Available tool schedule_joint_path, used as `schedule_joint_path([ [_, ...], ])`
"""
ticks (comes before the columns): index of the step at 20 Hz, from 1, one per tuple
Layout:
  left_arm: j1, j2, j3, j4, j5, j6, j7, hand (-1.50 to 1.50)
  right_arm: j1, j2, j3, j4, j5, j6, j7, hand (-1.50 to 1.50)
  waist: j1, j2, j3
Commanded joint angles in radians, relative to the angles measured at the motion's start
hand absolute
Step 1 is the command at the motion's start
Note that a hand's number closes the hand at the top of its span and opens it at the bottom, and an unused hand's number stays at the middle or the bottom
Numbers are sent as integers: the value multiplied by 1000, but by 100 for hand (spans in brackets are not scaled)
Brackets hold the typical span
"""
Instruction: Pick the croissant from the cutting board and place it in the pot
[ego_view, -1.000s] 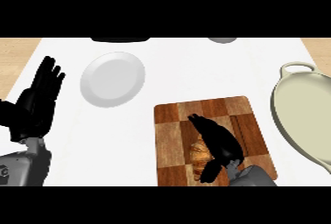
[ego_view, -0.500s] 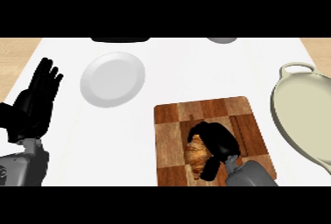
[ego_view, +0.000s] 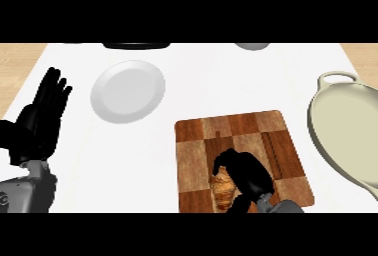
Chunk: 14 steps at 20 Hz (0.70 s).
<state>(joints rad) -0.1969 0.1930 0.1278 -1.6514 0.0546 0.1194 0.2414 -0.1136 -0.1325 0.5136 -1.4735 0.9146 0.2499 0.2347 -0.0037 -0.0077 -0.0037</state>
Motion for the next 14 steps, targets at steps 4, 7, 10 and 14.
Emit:
schedule_joint_path([
  [4,10,-13,-11,-22,-19,10,12,0,290,-36,145,-270,91,-46,112,150,-4,6,4],
  [7,8,-20,-7,-34,-3,5,27,0,327,-34,205,-428,130,25,222,150,-3,6,4],
  [10,18,-4,-4,-70,2,-9,58,0,348,-24,190,-490,132,-33,228,150,-2,5,4],
  [14,27,27,41,-16,28,-36,22,0,377,-24,106,-646,155,-196,214,150,-16,1,4],
])
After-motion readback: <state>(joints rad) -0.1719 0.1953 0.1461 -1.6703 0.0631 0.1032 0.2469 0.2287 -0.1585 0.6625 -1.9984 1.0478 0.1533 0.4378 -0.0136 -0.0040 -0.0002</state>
